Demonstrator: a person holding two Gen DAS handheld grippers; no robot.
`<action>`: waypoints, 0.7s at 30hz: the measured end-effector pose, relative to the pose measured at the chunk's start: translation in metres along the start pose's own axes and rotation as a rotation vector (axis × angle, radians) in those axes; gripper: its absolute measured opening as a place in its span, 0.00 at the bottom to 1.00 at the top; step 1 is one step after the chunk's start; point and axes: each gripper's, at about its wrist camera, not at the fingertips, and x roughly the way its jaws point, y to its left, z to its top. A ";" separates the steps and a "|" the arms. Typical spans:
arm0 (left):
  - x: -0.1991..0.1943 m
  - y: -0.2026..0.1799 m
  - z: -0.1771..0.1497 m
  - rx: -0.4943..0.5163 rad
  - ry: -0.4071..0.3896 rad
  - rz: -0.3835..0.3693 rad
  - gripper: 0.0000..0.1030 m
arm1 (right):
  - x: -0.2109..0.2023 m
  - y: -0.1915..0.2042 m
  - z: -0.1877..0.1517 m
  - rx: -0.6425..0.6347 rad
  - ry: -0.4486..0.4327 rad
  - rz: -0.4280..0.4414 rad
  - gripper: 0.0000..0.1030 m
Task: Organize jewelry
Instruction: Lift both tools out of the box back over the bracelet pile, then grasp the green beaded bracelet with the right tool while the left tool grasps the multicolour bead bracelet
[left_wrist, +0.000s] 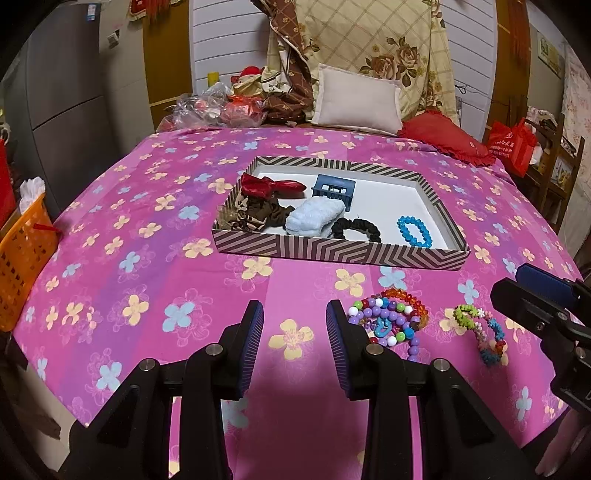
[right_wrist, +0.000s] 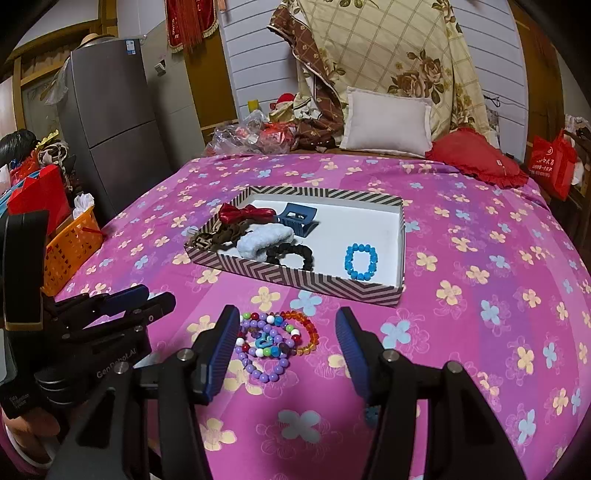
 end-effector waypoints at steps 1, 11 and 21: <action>0.000 0.000 0.000 0.000 0.001 0.001 0.34 | 0.000 0.000 0.000 0.000 0.000 0.001 0.55; 0.005 -0.002 -0.001 0.002 0.010 -0.003 0.34 | 0.001 -0.001 0.000 0.000 0.003 0.000 0.55; 0.018 0.004 -0.002 -0.028 0.058 -0.044 0.34 | 0.006 -0.025 -0.002 0.015 0.022 -0.028 0.55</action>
